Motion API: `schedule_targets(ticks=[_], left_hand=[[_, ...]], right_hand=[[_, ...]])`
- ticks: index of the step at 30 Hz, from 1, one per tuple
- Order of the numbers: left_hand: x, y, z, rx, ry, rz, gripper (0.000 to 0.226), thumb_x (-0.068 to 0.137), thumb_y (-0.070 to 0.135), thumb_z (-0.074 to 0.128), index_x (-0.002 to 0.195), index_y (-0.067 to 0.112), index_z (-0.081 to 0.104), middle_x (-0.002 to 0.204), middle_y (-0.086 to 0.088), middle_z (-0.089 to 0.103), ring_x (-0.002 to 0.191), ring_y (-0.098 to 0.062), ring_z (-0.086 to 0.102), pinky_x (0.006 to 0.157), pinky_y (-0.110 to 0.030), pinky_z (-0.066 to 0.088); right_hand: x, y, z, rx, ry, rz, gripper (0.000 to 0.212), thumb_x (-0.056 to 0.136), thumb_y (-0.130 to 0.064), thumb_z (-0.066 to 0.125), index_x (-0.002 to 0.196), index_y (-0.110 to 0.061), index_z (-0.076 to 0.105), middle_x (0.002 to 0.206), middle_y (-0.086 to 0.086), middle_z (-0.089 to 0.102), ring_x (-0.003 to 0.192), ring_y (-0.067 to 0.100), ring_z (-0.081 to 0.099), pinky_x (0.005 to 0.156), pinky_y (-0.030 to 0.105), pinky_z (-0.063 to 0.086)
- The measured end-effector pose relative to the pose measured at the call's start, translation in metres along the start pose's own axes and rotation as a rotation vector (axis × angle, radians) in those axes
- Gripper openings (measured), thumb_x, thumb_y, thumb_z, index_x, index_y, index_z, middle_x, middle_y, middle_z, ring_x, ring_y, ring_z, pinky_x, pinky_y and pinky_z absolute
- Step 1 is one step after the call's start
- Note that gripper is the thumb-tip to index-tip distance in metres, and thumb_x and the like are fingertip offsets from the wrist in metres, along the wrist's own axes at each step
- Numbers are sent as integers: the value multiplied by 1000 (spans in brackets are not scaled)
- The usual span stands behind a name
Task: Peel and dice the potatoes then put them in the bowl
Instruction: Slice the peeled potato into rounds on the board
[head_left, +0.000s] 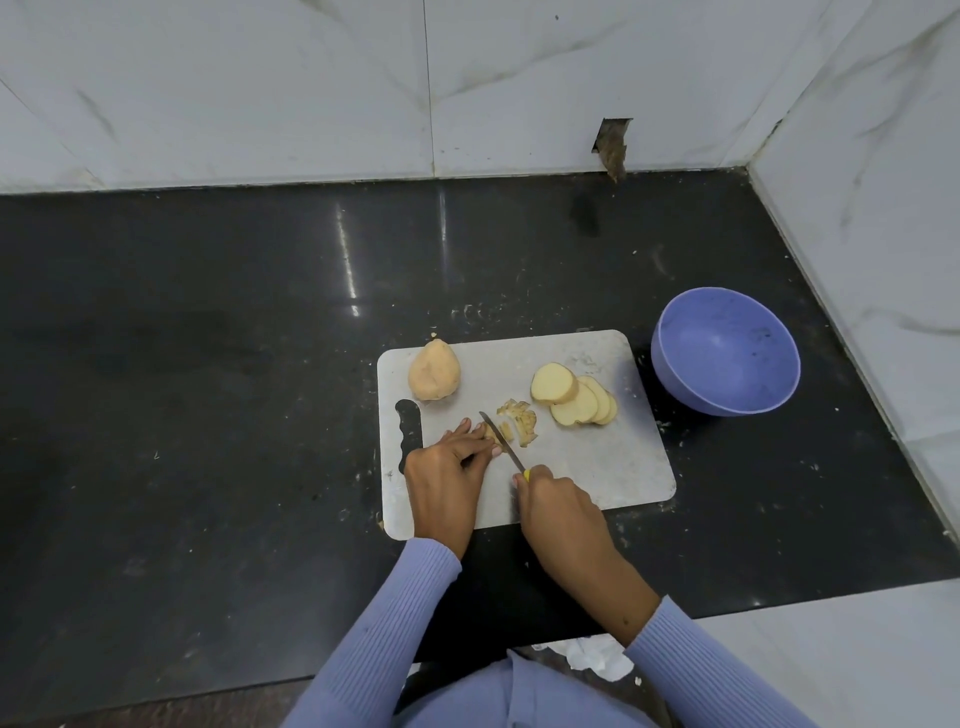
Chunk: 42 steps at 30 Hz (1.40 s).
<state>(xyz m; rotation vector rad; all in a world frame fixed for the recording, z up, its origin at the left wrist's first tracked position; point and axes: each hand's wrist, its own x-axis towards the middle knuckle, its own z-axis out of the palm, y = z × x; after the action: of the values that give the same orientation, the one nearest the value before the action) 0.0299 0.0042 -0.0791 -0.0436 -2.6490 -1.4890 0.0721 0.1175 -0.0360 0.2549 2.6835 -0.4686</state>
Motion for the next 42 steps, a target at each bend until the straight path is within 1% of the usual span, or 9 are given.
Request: schedule_targets(ticks=[7, 12, 15, 19, 22, 24, 28, 36, 42], left_hand=[[0, 3, -1, 12, -17, -18, 18, 69, -1, 81, 85, 4, 76, 93, -9, 73, 100, -16, 66, 95, -10, 37], [0, 5, -1, 10, -4, -31, 17, 70, -2, 80, 85, 6, 76, 94, -9, 73, 101, -16, 66, 90, 3, 33], [-1, 4, -1, -10, -4, -37, 16, 71, -1, 79, 86, 6, 76, 97, -9, 72, 104, -17, 65, 91, 2, 34], [-8, -2, -1, 42, -9, 23, 17, 75, 3, 77, 91, 9, 76, 109, -8, 69, 113, -20, 61, 99, -13, 38], [-11, -6, 0, 158, 51, 35, 15, 75, 10, 79, 90, 12, 77, 120, -9, 65, 122, -22, 54, 107, -32, 32], [-10, -8, -1, 198, 69, 34, 14, 75, 12, 79, 89, 12, 77, 123, -10, 63, 124, -26, 52, 109, -36, 28], [-10, -8, 0, 261, 85, 43, 12, 73, 15, 81, 84, 15, 78, 127, -12, 61, 126, -29, 49, 108, -31, 19], [-7, -4, 1, 297, 142, -7, 12, 69, 23, 83, 80, 19, 78, 117, -7, 62, 114, -27, 45, 91, -39, 31], [-3, -2, -1, 295, 148, -35, 12, 67, 26, 85, 75, 24, 78, 103, -2, 59, 103, -17, 40, 83, -23, 18]], right_hand=[[-37, 27, 12, -97, -25, 21, 39, 104, -36, 18, 113, -11, 46, 105, 7, 64, 96, 24, 62, 66, 27, 33], [-31, 31, 10, -6, 14, 35, 39, 104, -38, 21, 106, -11, 50, 96, 7, 64, 88, 25, 62, 68, 31, 38], [-30, 32, 5, 71, 49, 10, 37, 103, -38, 22, 94, -14, 48, 84, 4, 59, 79, 22, 60, 64, 28, 38], [-27, 22, 0, 131, 93, -30, 38, 103, -40, 23, 93, -14, 50, 81, 4, 59, 77, 23, 60, 68, 32, 44], [-16, 11, -2, 120, 95, -50, 42, 103, -40, 23, 99, -11, 53, 87, 8, 64, 81, 24, 61, 70, 33, 46], [-11, 7, -2, 101, 93, -63, 42, 103, -40, 23, 103, -11, 54, 91, 9, 64, 83, 24, 61, 70, 33, 45], [-5, 5, -2, 77, 60, -59, 42, 104, -38, 23, 105, -9, 53, 94, 12, 64, 87, 28, 61, 71, 33, 44], [-3, 6, 2, 57, 38, -59, 41, 104, -38, 21, 104, -10, 51, 93, 10, 64, 85, 26, 61, 66, 30, 40], [0, 6, 2, 50, 37, -68, 42, 103, -40, 21, 106, -11, 51, 93, 9, 63, 84, 24, 61, 72, 34, 48]])
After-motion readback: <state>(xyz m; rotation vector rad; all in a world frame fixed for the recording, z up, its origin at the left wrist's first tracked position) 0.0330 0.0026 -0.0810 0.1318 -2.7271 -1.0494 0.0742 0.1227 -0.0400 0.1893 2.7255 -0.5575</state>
